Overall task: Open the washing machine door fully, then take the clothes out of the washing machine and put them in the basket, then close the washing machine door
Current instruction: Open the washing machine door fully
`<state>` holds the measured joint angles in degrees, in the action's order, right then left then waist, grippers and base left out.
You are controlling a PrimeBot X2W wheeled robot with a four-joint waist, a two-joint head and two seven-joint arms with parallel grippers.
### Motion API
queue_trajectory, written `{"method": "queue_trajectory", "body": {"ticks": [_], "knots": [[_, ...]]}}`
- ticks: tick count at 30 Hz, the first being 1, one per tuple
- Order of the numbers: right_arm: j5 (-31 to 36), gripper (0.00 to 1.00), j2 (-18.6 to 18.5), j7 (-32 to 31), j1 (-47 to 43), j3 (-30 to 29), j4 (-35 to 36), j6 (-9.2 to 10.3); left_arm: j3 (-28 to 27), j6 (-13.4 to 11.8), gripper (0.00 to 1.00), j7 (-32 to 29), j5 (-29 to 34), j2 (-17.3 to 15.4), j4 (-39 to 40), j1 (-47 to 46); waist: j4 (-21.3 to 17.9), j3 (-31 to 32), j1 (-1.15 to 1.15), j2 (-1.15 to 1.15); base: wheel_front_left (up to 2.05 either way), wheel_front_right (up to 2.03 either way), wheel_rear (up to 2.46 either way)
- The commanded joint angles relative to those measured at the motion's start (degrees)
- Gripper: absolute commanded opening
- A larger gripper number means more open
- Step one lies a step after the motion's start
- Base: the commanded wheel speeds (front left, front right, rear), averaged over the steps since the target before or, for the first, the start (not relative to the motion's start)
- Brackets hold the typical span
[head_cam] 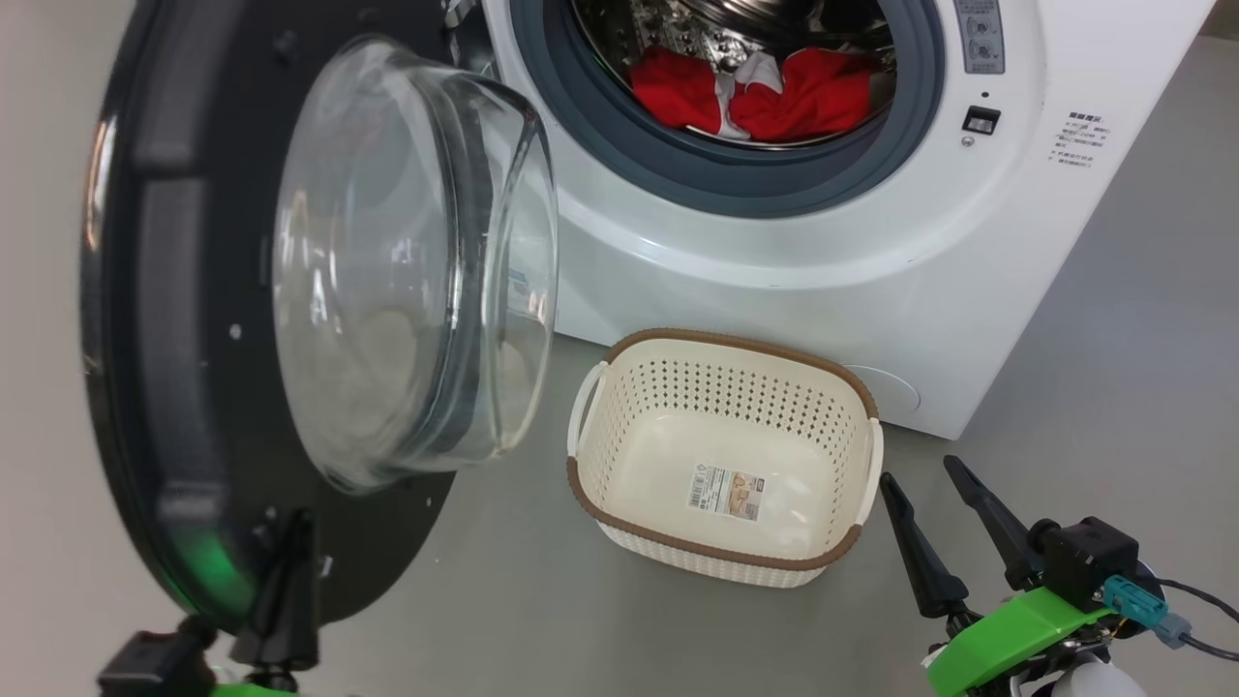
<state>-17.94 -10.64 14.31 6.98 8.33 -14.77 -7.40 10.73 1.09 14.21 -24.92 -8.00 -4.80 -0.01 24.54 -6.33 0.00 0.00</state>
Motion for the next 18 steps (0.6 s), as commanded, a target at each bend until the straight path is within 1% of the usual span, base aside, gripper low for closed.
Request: {"method": "queue_trajectory", "body": {"ticks": [1,7,18], "knots": [[0.22,1.0,0.15,0.69,1.69,1.18,1.54,-0.09,-3.94,-1.39,0.0,0.75,-0.64,-2.35,1.83,-0.94,0.12,-0.25,0.0,0.0,0.0,0.0,0.0],[0.45,1.0,0.09,0.69,2.13,1.42,1.62,-0.09,-7.25,-2.3,0.0,0.76,-0.66,-4.49,1.19,-2.21,0.34,-1.0,0.0,0.0,0.0,0.0,0.0],[0.58,1.0,-0.33,0.69,2.82,1.88,1.61,-0.09,-12.67,-2.43,0.0,0.78,-1.5,-8.12,-4.48,-7.48,0.02,-2.49,0.0,0.0,0.0,0.0,0.0]]}}
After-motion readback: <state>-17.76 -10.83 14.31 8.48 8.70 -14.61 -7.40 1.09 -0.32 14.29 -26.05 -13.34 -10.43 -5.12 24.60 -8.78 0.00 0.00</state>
